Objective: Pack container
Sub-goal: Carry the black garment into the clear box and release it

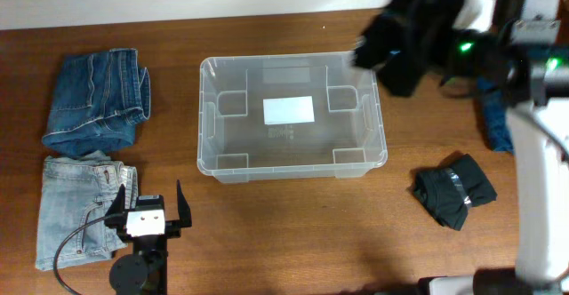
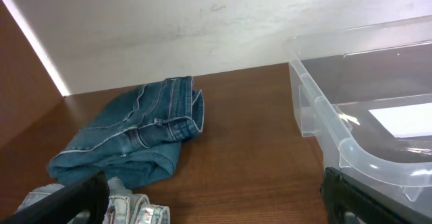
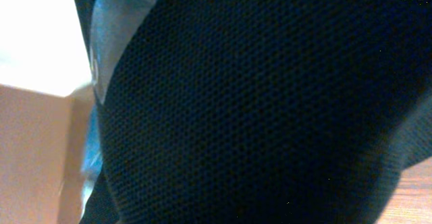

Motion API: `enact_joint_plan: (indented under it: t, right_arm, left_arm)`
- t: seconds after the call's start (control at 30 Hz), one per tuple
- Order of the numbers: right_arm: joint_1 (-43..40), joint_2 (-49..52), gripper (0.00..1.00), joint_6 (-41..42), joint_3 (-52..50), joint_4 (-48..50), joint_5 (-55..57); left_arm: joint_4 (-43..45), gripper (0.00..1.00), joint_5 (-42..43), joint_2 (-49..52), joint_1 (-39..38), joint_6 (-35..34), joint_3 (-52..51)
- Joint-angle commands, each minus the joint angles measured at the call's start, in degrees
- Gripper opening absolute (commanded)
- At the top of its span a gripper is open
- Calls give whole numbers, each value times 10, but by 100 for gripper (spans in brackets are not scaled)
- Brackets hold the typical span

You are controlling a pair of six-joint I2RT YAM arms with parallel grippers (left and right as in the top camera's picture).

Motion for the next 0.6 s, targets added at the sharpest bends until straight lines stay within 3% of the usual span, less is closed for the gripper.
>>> enact_joint_plan:
  t: [0.0, 0.13, 0.3, 0.57]
  right_arm:
    - [94, 11, 33, -23, -1, -6, -12]
    - [219, 58, 33, -26, -7, -5, 48]
    - [298, 154, 33, -22, -7, 21, 60]
    - [319, 275, 33, 33, -7, 64, 76]
  left_arm:
    - [0, 100, -3, -4, -3, 1, -3]
    - [0, 100, -3, -4, -3, 1, -3]
    - [0, 100, -3, -4, -3, 1, -3]
    - [0, 100, -3, -4, -3, 1, -3]
